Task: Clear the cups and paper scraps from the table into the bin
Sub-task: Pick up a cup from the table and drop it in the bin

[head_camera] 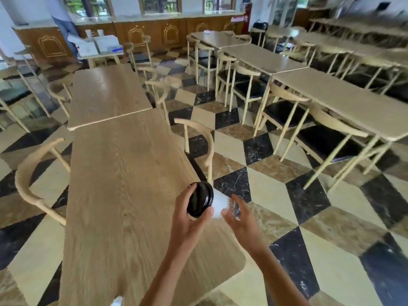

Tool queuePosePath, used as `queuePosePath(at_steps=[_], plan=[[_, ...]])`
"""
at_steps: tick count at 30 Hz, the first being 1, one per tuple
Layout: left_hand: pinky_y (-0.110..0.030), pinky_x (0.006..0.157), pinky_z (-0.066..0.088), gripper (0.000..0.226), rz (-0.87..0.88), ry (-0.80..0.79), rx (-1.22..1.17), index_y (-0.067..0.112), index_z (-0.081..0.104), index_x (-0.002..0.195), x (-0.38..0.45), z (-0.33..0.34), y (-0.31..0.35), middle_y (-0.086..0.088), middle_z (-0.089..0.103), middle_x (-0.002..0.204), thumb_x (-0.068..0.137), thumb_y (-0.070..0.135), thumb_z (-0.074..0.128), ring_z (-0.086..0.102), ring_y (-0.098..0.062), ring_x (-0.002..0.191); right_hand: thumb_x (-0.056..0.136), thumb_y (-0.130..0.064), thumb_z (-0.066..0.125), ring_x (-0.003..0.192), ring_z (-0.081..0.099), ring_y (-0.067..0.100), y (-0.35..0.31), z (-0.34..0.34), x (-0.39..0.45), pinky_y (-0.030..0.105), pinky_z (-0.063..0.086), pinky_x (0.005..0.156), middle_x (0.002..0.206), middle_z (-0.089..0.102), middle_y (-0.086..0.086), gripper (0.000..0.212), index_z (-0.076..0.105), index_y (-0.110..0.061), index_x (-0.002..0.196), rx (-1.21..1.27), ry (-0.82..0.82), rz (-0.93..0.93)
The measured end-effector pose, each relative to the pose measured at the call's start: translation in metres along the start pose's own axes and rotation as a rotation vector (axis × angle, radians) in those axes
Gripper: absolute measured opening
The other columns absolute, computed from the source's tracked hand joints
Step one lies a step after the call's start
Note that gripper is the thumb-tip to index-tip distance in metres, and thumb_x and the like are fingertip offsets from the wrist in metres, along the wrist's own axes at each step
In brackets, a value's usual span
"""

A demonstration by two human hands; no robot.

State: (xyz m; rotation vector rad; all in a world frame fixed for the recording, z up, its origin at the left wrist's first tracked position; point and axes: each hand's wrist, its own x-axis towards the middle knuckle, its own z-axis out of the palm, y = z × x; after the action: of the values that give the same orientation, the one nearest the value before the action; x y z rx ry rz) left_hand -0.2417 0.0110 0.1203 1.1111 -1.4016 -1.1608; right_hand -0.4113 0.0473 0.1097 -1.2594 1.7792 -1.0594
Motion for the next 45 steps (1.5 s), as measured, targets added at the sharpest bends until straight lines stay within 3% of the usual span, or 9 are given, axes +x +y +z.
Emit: queuePosePath(at_steps=[5, 10, 16, 23, 27, 32, 37, 41, 45], plan=[[-0.045, 0.111, 0.046, 0.066, 0.032, -0.318, -0.076, 0.047, 0.051, 0.137, -0.016, 0.107, 0.017, 0.015, 0.052, 0.144, 0.077, 0.042, 0.077, 0.051, -0.01, 0.136, 0.087, -0.059, 0.059, 0.117, 0.057, 0.013, 0.043, -0.097, -0.049, 0.029, 0.045, 0.094, 0.131, 0.057, -0.006, 0.07, 0.045, -0.02, 0.144, 0.002, 0.276, 0.08], [-0.042, 0.112, 0.046, 0.066, 0.045, -0.617, -0.119, 0.054, 0.05, 0.131, -0.052, 0.231, 0.036, 0.005, 0.05, 0.147, 0.072, 0.045, 0.078, 0.051, -0.012, 0.136, 0.089, -0.058, 0.059, 0.128, 0.056, 0.016, 0.091, -0.199, -0.114, 0.044, 0.048, 0.106, 0.141, 0.056, -0.002, 0.066, 0.043, -0.024, 0.145, 0.062, 0.521, 0.176], [-0.044, 0.111, 0.046, 0.063, 0.103, -0.886, -0.111, 0.056, 0.049, 0.129, -0.125, 0.4, 0.055, 0.012, 0.053, 0.143, 0.072, 0.047, 0.076, 0.052, -0.008, 0.133, 0.09, -0.053, 0.06, 0.129, 0.055, 0.016, 0.161, -0.329, -0.199, 0.032, 0.047, 0.103, 0.143, 0.053, -0.005, 0.061, 0.045, -0.025, 0.142, 0.129, 0.79, 0.264], [-0.022, 0.101, 0.048, 0.059, 0.109, -1.122, -0.159, 0.062, 0.051, 0.124, -0.237, 0.578, 0.082, 0.027, 0.056, 0.135, 0.072, 0.052, 0.075, 0.054, 0.002, 0.128, 0.092, -0.041, 0.064, 0.132, 0.05, 0.017, 0.242, -0.474, -0.308, 0.041, 0.043, 0.111, 0.146, 0.05, 0.003, 0.062, 0.044, -0.017, 0.146, 0.107, 1.017, 0.383], [-0.037, 0.11, 0.047, 0.065, 0.129, -1.28, -0.147, 0.048, 0.05, 0.135, -0.298, 0.669, 0.1, 0.014, 0.055, 0.143, 0.075, 0.053, 0.074, 0.051, -0.005, 0.134, 0.091, -0.041, 0.064, 0.126, 0.054, 0.016, 0.287, -0.546, -0.363, 0.027, 0.042, 0.098, 0.142, 0.054, 0.001, 0.058, 0.047, -0.021, 0.143, 0.101, 1.145, 0.482], [-0.041, 0.111, 0.047, 0.071, 0.136, -1.389, -0.09, 0.037, 0.049, 0.139, -0.342, 0.765, 0.104, 0.011, 0.054, 0.142, 0.073, 0.053, 0.073, 0.052, -0.005, 0.132, 0.092, -0.042, 0.064, 0.125, 0.055, 0.016, 0.332, -0.612, -0.395, 0.038, 0.047, 0.105, 0.14, 0.055, 0.003, 0.06, 0.047, -0.018, 0.144, 0.123, 1.245, 0.533], [-0.034, 0.11, 0.045, 0.083, 0.125, -1.436, -0.057, 0.029, 0.049, 0.142, -0.364, 0.865, 0.098, 0.002, 0.052, 0.145, 0.067, 0.056, 0.071, 0.051, -0.012, 0.132, 0.092, -0.045, 0.063, 0.126, 0.051, 0.01, 0.389, -0.682, -0.397, 0.024, 0.038, 0.1, 0.138, 0.052, -0.005, 0.061, 0.045, -0.021, 0.144, 0.123, 1.298, 0.583], [-0.03, 0.107, 0.046, 0.067, 0.11, -1.502, -0.028, 0.038, 0.046, 0.138, -0.372, 0.961, 0.081, 0.002, 0.051, 0.143, 0.081, 0.036, 0.08, 0.05, -0.012, 0.13, 0.092, -0.048, 0.061, 0.126, 0.047, 0.007, 0.447, -0.752, -0.384, 0.025, 0.037, 0.103, 0.141, 0.048, -0.007, 0.064, 0.042, -0.02, 0.147, 0.112, 1.305, 0.664], [-0.039, 0.108, 0.049, 0.074, 0.053, -1.541, 0.045, 0.033, 0.049, 0.142, -0.377, 1.06, 0.063, 0.003, 0.054, 0.142, 0.074, 0.046, 0.076, 0.052, -0.013, 0.13, 0.092, -0.046, 0.062, 0.125, 0.055, 0.019, 0.504, -0.821, -0.37, 0.042, 0.048, 0.107, 0.143, 0.052, 0.003, 0.063, 0.042, -0.02, 0.146, 0.226, 1.293, 0.77]])
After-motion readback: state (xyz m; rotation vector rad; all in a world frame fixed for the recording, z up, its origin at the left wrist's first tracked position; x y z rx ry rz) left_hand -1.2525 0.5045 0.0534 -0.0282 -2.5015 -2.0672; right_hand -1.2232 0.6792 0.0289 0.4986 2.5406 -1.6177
